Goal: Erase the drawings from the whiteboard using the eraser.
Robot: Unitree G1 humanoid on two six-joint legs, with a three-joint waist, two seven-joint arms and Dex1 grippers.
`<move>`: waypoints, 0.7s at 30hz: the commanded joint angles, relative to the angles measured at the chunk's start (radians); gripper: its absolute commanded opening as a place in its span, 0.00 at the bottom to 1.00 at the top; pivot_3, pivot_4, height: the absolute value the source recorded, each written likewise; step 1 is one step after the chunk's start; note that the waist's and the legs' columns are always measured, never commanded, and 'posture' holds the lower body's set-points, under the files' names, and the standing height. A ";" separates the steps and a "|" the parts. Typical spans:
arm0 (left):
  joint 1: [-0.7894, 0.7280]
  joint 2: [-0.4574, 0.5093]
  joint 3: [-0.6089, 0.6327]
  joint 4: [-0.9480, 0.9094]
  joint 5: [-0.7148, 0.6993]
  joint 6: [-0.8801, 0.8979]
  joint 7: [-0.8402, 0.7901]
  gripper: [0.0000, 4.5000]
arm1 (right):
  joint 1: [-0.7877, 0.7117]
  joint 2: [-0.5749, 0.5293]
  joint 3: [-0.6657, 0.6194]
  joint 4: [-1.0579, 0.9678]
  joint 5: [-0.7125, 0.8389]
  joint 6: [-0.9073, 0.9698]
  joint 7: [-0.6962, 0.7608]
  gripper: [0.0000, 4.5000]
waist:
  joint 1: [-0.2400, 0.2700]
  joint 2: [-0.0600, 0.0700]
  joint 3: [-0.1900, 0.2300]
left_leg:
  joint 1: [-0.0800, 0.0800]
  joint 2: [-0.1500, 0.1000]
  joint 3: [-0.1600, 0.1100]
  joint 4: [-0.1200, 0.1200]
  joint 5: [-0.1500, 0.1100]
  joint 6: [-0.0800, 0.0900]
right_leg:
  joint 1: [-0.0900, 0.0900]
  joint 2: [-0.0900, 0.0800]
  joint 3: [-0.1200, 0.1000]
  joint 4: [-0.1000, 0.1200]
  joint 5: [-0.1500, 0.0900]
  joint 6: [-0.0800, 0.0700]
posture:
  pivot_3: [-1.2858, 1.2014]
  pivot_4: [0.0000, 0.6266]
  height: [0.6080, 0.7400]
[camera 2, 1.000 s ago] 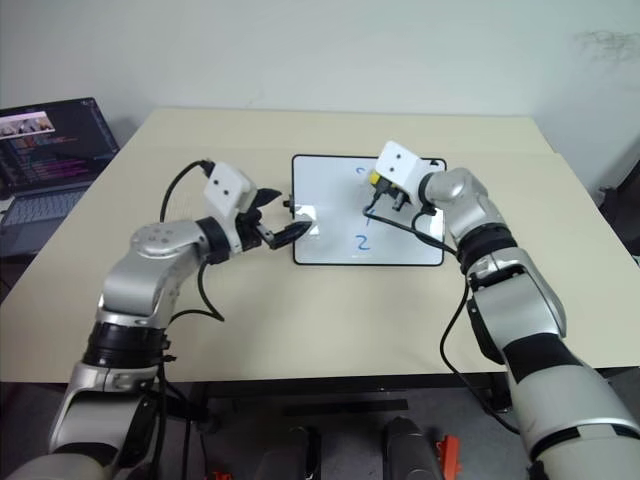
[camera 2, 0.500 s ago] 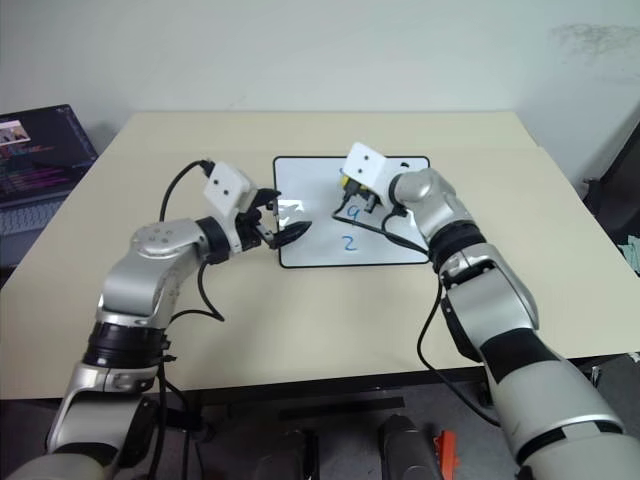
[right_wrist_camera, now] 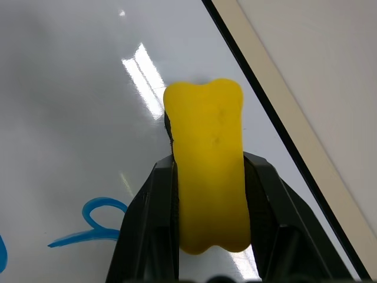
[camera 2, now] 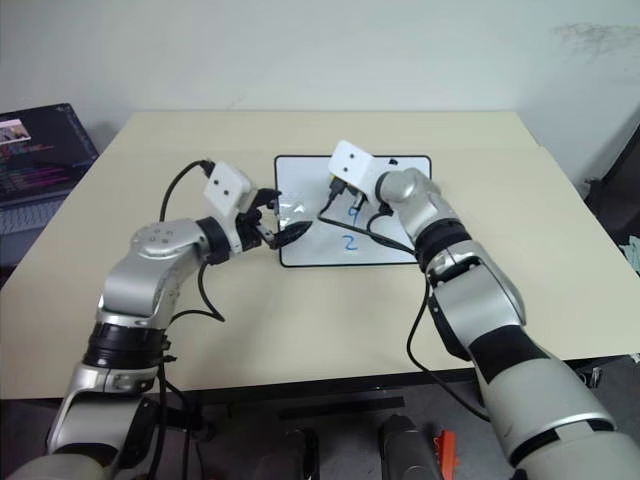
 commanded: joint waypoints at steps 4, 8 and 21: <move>-0.009 -0.003 0.010 -0.042 -0.002 -0.007 0.005 1.00 | -0.034 -0.038 -0.016 0.008 -0.004 0.013 -0.018 0.25 | 0.001 0.000 0.000 | 0.000 0.000 0.000 0.000 0.000 0.000 | 0.000 0.000 0.000 0.000 0.000 0.000 | 0.52 0.24 1.00; -0.013 -0.006 0.009 -0.037 -0.001 -0.009 0.005 1.00 | -0.023 -0.059 -0.016 0.011 -0.002 0.025 0.001 0.25 | 0.004 0.000 0.000 | 0.000 0.000 0.000 0.000 0.000 0.000 | 0.000 0.000 0.000 0.000 0.000 0.000 | 0.52 0.24 1.00; -0.018 -0.006 0.009 -0.029 0.002 -0.015 0.004 1.00 | -0.008 -0.104 -0.019 0.014 0.001 0.046 0.017 0.25 | 0.006 0.000 0.000 | 0.000 0.000 0.000 0.000 0.000 0.000 | 0.000 0.000 0.000 0.000 0.000 0.000 | 0.52 0.24 1.00</move>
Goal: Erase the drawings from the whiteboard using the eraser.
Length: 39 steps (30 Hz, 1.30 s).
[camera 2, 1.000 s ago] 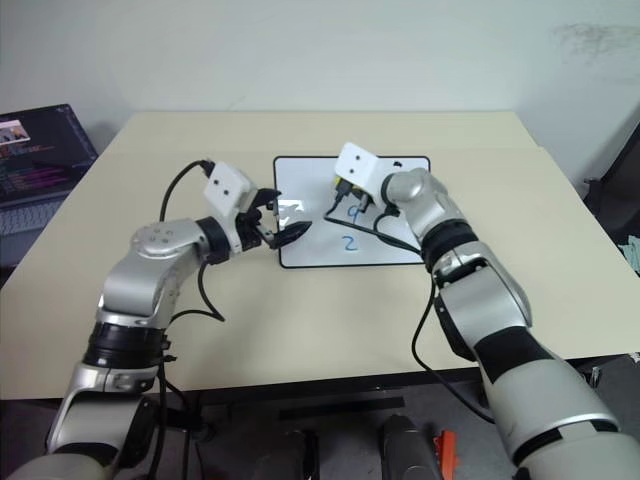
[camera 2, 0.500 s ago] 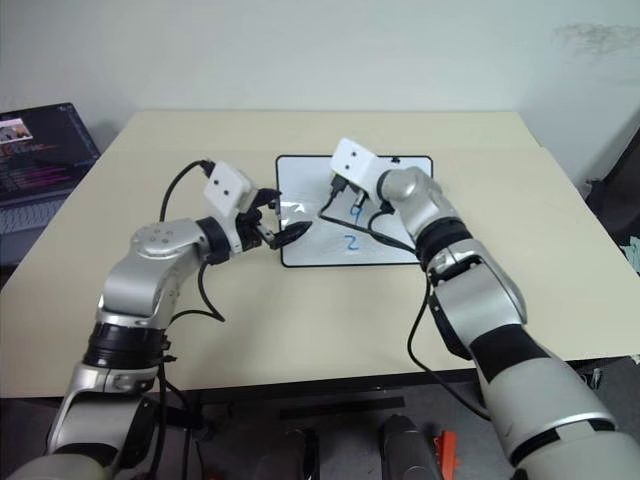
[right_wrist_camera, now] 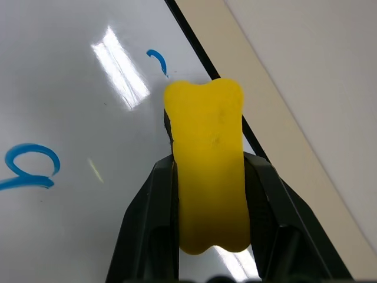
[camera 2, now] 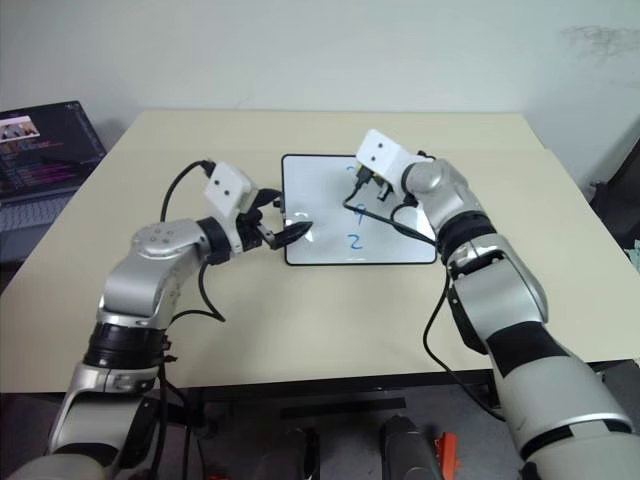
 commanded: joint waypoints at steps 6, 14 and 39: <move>-0.033 -0.017 0.024 -0.005 0.009 -0.028 0.042 1.00 | -0.028 0.063 -0.014 0.000 0.004 0.012 0.015 0.25 | -0.007 0.000 0.000 | 0.000 0.000 0.000 0.000 0.000 0.000 | 0.000 0.000 0.000 0.000 0.000 0.000 | 0.52 0.24 1.00; -0.032 -0.018 0.023 -0.006 0.007 -0.029 0.044 1.00 | -0.054 0.110 -0.020 0.003 0.002 0.001 0.004 0.25 | -0.014 0.000 0.000 | 0.000 0.001 0.000 -0.001 0.000 0.000 | -0.001 0.001 0.000 0.000 0.000 0.000 | 0.52 0.24 1.00; -0.044 -0.023 0.026 0.031 0.009 -0.053 0.052 1.00 | -0.046 0.017 -0.038 0.040 -0.005 0.037 -0.024 0.25 | 0.001 0.000 0.000 | -0.002 0.000 0.000 -0.005 0.000 0.000 | -0.004 0.000 0.000 -0.001 -0.001 0.000 | 0.52 0.24 1.00</move>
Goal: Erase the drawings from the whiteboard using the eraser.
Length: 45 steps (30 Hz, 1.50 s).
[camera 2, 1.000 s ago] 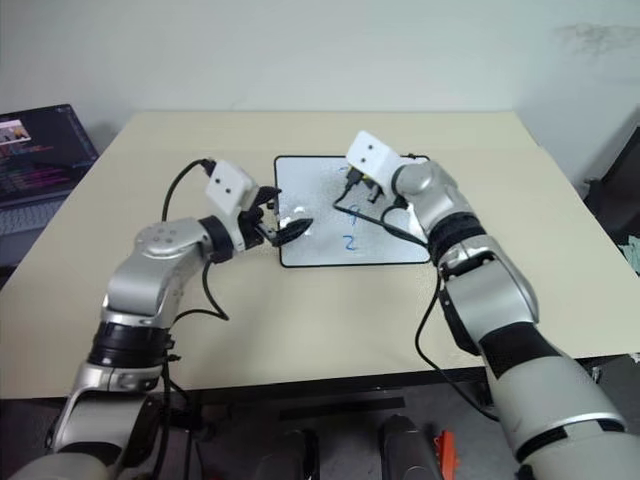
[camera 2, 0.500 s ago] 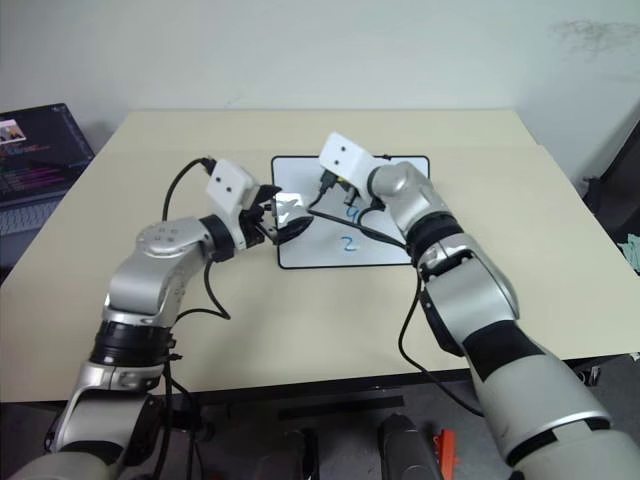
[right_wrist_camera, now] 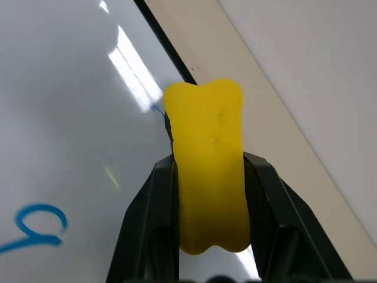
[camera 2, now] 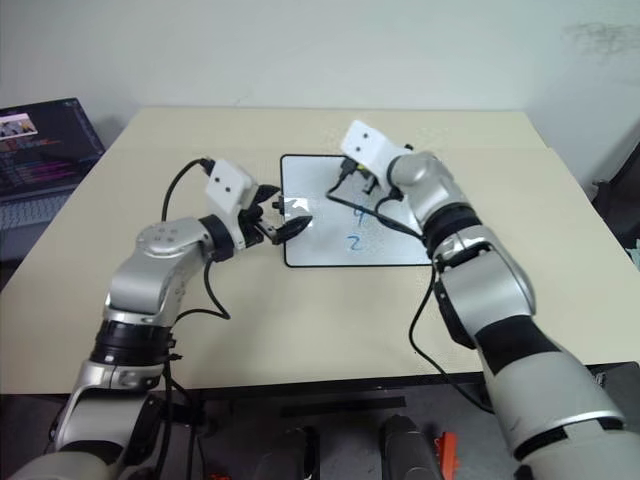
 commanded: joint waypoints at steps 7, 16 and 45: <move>-0.030 0.000 0.022 -0.014 0.001 -0.031 0.002 1.00 | 0.023 -0.028 -0.004 -0.014 -0.005 0.012 0.001 0.25 | -0.001 0.000 0.000 | 0.000 0.000 0.000 0.001 0.000 0.000 | 0.000 0.000 0.000 0.001 0.000 0.000 | 0.52 0.24 1.00; -0.023 0.000 0.023 -0.030 0.001 -0.028 0.010 1.00 | 0.009 0.085 -0.003 -0.041 0.013 -0.004 0.038 0.25 | -0.015 0.000 0.000 | 0.001 0.001 0.000 0.001 0.000 0.000 | 0.001 0.001 0.001 0.002 0.000 0.000 | 0.52 0.24 1.00; 0.056 0.182 0.040 -0.149 -0.082 0.037 -0.221 1.00 | 0.541 -0.413 -0.002 -1.042 0.055 0.305 0.548 0.25 | 0.017 0.000 0.000 | -0.003 0.001 0.001 -0.001 -0.001 -0.001 | -0.006 0.000 0.000 0.001 -0.001 0.000 | 0.52 0.24 1.00</move>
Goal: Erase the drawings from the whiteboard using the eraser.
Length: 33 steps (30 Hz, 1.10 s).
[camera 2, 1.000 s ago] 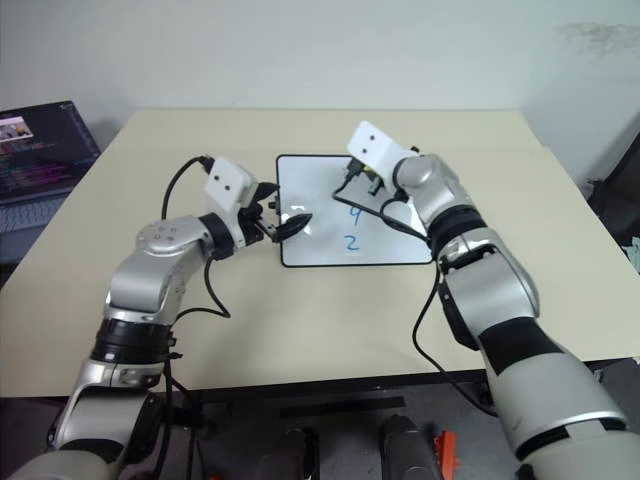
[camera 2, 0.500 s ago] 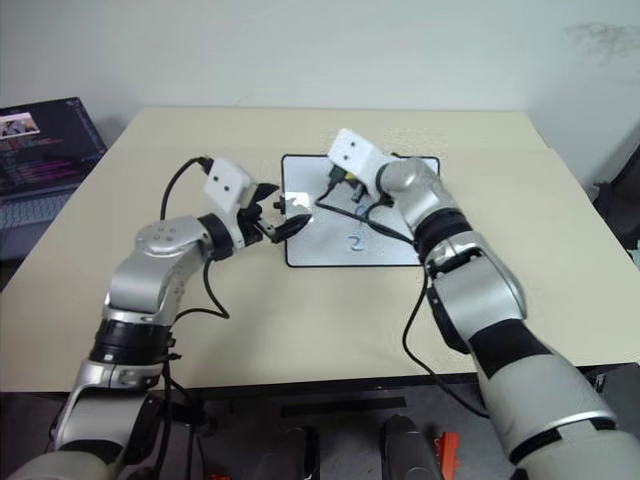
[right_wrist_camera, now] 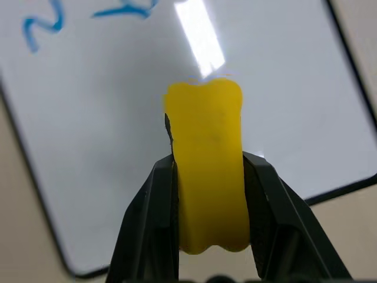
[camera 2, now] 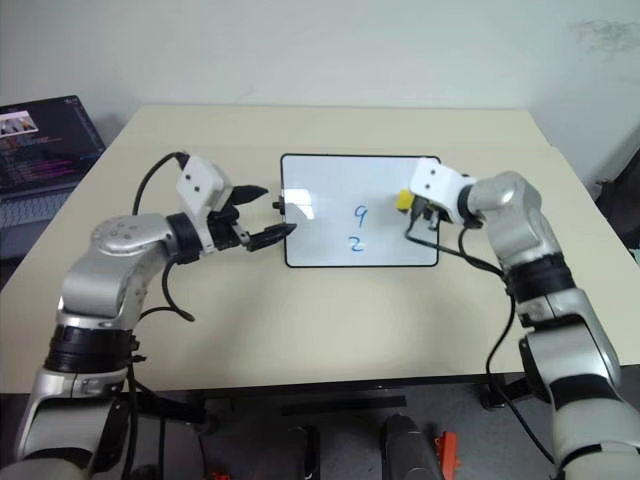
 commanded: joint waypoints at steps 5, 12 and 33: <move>0.038 0.050 -0.015 -0.039 0.012 -0.001 -0.052 1.00 | 0.048 -0.050 0.000 -0.173 0.005 0.073 0.045 0.25 | 0.003 0.000 0.000 | 0.000 0.000 0.000 0.002 0.000 0.000 | 0.000 0.000 0.000 0.000 -0.001 -0.002 | 0.52 0.24 1.00; 0.037 0.049 -0.017 -0.026 0.019 -0.001 -0.049 1.00 | 0.036 -0.081 0.007 -0.198 0.003 0.065 0.067 0.25 | 0.007 0.000 0.000 | -0.001 -0.001 0.001 0.004 0.000 0.000 | 0.000 -0.001 0.000 -0.001 -0.001 -0.002 | 0.52 0.24 1.00; 0.030 0.041 -0.002 -0.049 0.008 0.006 -0.027 1.00 | -0.096 -0.043 -0.031 -0.124 0.047 0.040 0.001 0.25 | 0.007 0.000 0.000 | -0.001 0.000 0.000 0.004 0.000 0.000 | 0.000 -0.001 -0.001 0.000 -0.001 -0.002 | 0.52 0.24 1.00</move>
